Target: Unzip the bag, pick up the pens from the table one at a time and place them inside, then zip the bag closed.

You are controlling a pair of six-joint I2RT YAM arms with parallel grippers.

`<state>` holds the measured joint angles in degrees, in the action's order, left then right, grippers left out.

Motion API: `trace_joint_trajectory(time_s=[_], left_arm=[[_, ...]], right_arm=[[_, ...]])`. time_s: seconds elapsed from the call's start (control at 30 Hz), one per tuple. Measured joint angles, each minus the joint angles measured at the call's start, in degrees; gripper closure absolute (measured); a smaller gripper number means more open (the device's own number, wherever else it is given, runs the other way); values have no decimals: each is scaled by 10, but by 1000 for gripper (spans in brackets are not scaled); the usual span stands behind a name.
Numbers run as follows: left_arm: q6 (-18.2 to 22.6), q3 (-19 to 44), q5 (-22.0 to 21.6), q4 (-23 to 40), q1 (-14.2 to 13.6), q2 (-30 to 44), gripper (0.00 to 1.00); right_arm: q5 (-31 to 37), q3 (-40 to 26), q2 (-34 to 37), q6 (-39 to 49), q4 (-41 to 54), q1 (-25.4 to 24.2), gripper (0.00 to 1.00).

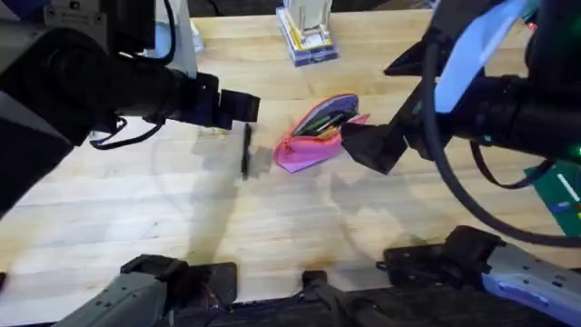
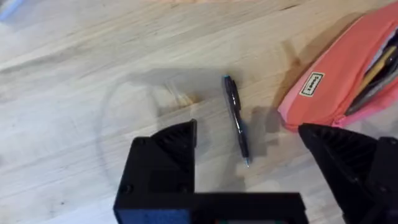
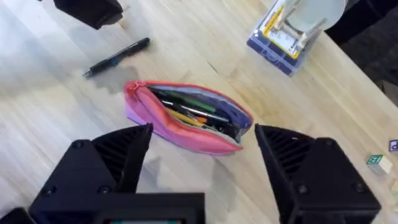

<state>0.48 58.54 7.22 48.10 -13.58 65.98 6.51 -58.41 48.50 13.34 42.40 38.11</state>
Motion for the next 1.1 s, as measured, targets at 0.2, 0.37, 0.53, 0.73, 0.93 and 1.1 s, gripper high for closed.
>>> trace_joint_trajectory(time_s=[0.2,0.37,0.53,0.73,0.93,1.1], left_arm=[[-27,0,-9,-6,0,0,5],[-37,-3,-17,16,-9,0,5],[-50,-51,-39,-13,-60,30,5],[-69,-59,-54,-78,-63,145,6],[-69,-59,-55,-104,-63,218,6],[-70,-56,-65,-115,-64,251,53]], right_arm=[[-1,0,0,-8,0,0,4],[-1,0,0,-12,0,0,3],[-1,0,0,-12,0,0,3],[-1,0,0,-12,0,0,4],[-1,0,0,-12,0,0,4],[-1,0,0,-12,0,0,4]])
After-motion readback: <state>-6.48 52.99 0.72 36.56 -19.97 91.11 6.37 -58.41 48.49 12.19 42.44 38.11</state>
